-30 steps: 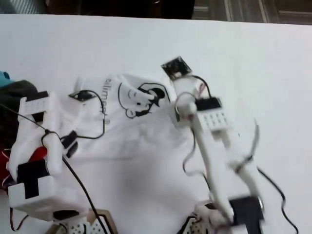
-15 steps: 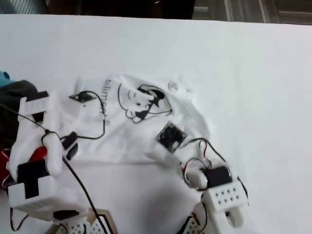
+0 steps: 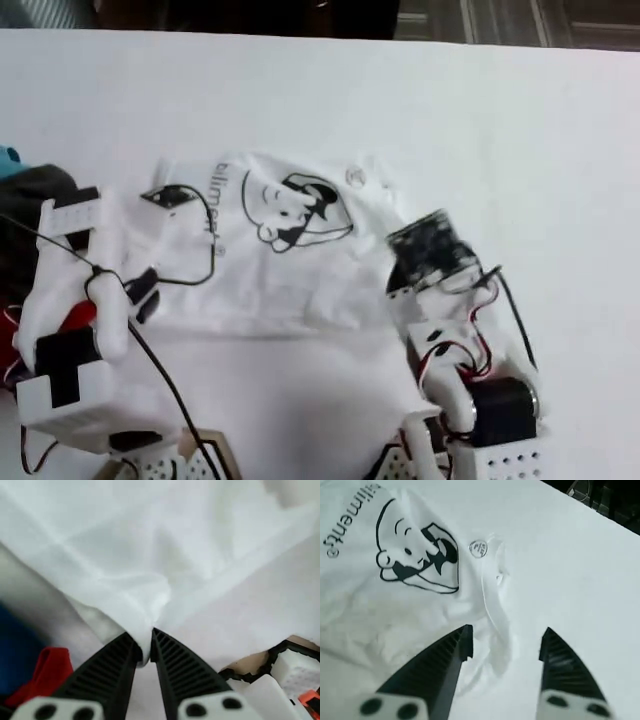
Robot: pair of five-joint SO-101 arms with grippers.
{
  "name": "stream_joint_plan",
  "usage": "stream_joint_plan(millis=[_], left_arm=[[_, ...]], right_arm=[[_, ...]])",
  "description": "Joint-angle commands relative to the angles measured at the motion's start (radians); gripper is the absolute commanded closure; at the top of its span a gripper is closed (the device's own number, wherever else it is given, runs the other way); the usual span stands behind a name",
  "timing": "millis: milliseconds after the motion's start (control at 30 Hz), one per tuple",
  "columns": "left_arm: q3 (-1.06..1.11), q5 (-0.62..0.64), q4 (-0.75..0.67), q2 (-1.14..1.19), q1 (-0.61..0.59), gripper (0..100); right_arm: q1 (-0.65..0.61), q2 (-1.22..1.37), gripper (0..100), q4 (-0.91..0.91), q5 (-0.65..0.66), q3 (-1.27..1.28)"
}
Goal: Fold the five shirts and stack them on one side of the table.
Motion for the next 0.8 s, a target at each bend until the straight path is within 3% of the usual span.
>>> stream_joint_plan(millis=[0,133,200,500,767], left_arm=[[-0.008,-0.005,-0.005,-0.044,-0.005,97],[-0.007,-0.005,-0.005,-0.044,-0.005,97],[-0.007,-0.005,-0.005,-0.044,-0.005,97],[-0.007,-0.005,-0.003,-0.044,-0.005,97],[-0.007,-0.009,-0.006,-0.044,-0.005,97]], right_arm=[[0.01,0.094,84.3,-0.125,-0.075,-0.035],[0.004,0.42,81.0,-0.381,-0.103,0.063],[-0.008,0.618,80.0,-0.384,-0.101,0.021],[-0.114,1.165,80.1,0.018,-0.086,-0.446],[-0.131,1.326,80.7,0.226,0.077,-0.479]])
